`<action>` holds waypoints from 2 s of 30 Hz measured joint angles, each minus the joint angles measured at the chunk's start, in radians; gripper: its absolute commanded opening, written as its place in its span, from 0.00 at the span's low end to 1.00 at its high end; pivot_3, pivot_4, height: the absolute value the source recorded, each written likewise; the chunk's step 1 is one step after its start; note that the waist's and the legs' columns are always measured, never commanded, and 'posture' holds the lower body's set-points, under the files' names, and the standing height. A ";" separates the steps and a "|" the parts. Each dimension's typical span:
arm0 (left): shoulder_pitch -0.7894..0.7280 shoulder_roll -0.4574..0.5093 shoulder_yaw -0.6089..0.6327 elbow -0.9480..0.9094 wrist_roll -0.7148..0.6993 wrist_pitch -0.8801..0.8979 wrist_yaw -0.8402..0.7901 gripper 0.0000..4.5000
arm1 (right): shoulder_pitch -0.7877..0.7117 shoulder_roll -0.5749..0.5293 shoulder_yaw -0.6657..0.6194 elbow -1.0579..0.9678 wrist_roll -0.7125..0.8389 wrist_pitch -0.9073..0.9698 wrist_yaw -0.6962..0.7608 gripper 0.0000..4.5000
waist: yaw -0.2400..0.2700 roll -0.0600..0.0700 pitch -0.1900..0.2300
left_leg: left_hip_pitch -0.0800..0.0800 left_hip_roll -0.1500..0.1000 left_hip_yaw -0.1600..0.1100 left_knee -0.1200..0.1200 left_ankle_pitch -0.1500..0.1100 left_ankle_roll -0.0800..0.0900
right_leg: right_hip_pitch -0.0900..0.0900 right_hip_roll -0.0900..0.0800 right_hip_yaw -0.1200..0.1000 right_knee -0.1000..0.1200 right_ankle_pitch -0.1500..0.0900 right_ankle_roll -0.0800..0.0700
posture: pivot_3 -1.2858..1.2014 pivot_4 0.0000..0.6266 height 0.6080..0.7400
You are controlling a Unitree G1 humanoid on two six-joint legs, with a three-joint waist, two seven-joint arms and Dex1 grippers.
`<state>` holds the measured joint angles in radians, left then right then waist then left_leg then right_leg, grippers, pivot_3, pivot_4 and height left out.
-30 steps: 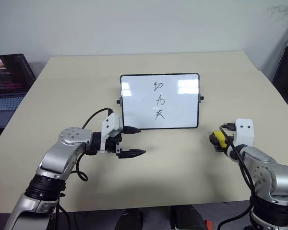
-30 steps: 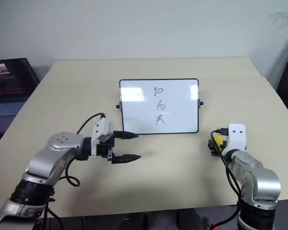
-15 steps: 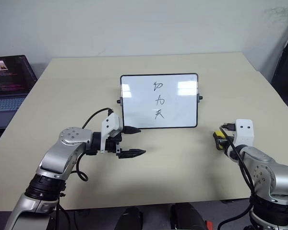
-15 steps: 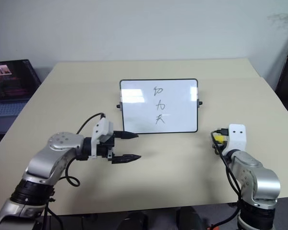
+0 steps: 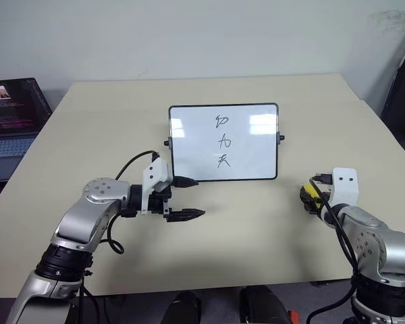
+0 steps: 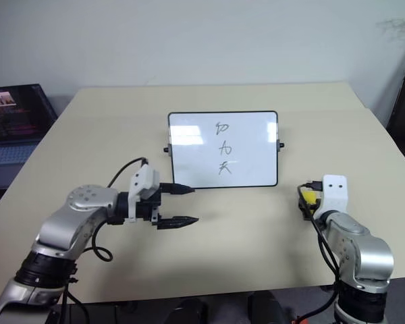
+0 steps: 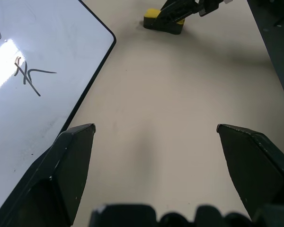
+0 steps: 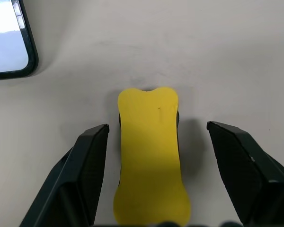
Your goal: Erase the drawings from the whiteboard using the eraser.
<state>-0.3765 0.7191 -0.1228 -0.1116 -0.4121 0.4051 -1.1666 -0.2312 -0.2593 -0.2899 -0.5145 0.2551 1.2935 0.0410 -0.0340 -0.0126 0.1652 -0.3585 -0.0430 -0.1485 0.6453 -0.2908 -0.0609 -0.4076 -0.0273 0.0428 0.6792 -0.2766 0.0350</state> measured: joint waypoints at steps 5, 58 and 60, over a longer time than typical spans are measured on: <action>0.000 0.000 0.000 0.000 0.001 0.000 -0.001 1.00 | -0.019 0.001 0.003 0.027 -0.003 -0.022 -0.001 0.74 | 0.000 0.000 0.000 | 0.000 0.000 0.000 0.000 0.000 0.000 | 0.000 0.000 0.000 0.000 0.000 0.000 | 0.52 0.24 1.00; -0.064 -0.195 0.025 0.135 0.180 -0.061 0.388 1.00 | -0.512 0.011 0.353 0.495 -0.153 -0.723 0.179 0.24 | -0.015 0.000 0.000 | -0.005 0.000 0.000 0.000 0.001 -0.002 | -0.006 -0.002 0.000 0.000 0.000 -0.001 | 0.52 0.24 1.00; -0.050 -0.210 0.032 0.126 0.186 -0.055 0.425 1.00 | -0.551 0.026 0.358 0.548 -0.160 -0.774 0.189 0.24 | -0.017 0.000 0.000 | -0.005 0.000 0.000 0.000 0.001 -0.002 | -0.006 -0.001 0.000 0.001 0.000 -0.001 | 0.52 0.24 1.00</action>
<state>-0.4261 0.5095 -0.0911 0.0145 -0.2263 0.3504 -0.7412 -0.7821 -0.2329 0.0677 0.0333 0.0948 0.5196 0.2303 -0.0511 -0.0128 0.1652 -0.3634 -0.0432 -0.1485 0.6453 -0.2897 -0.0629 -0.4138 -0.0288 0.0430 0.6797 -0.2761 0.0344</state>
